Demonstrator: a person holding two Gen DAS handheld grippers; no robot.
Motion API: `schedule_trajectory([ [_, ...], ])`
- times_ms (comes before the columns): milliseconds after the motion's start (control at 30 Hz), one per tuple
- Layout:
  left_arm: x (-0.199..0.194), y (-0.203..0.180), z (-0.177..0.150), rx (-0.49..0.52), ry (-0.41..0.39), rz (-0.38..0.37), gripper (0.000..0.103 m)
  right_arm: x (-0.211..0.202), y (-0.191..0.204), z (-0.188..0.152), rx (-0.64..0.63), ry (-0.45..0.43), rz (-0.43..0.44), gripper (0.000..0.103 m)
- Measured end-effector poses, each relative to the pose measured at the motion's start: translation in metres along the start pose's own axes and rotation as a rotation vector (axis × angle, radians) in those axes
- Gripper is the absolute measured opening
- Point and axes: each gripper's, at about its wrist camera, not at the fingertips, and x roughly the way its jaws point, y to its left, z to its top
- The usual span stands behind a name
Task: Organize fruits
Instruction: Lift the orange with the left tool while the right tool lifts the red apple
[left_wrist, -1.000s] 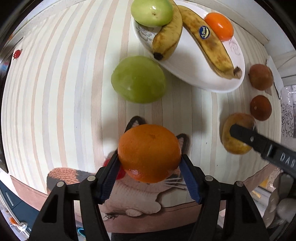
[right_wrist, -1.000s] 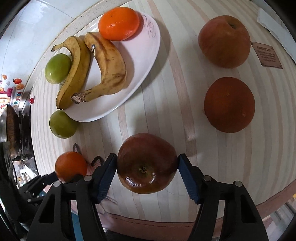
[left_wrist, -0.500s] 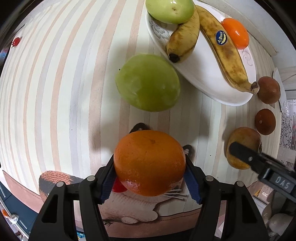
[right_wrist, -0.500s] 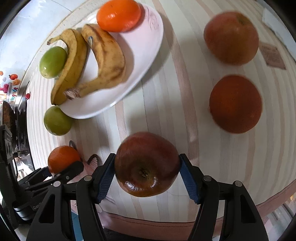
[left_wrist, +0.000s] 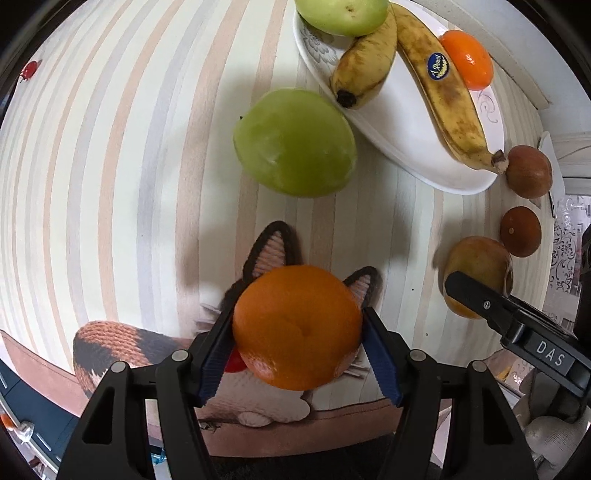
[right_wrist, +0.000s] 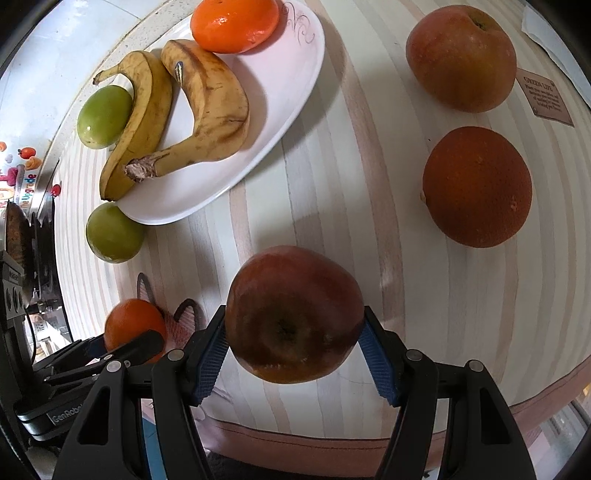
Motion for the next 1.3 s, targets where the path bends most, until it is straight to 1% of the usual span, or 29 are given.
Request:
schedule_trajectory([
  [67, -0.004, -0.005, -0.003, 0.012, -0.009, 0.003, 0.065, -0.001, 0.001, 0.003, 0.0, -0.003, -0.001, 0.07],
  [233, 0.006, -0.015, -0.004, 0.046, 0.008, 0.052, 0.065, -0.003, 0.001, 0.007, 0.002, -0.006, -0.002, 0.07],
  [500, 0.001, -0.015, -0.011, 0.051, 0.011, 0.049, 0.065, -0.005, -0.002, 0.011, 0.003, -0.006, 0.009, 0.07],
  [667, -0.002, -0.016, -0.014, 0.071, 0.013, 0.065, 0.065, -0.008, -0.002, 0.014, -0.007, -0.011, 0.004, 0.07],
  [800, 0.001, -0.019, -0.019, 0.063, -0.002, 0.068, 0.064, -0.013, 0.003, 0.013, -0.046, -0.045, -0.021, 0.069],
  [967, -0.004, -0.023, -0.026, 0.072, -0.043, 0.089, 0.063, -0.018, 0.005, 0.01, -0.075, -0.076, -0.024, 0.069],
  [1133, -0.021, -0.032, -0.027, 0.08, -0.073, 0.057, 0.063, -0.029, 0.008, 0.008, -0.09, -0.103, -0.007, 0.069],
  [1300, -0.057, -0.051, -0.021, 0.092, -0.127, -0.021, 0.063, -0.054, 0.01, 0.01, -0.088, -0.142, 0.042, 0.069],
])
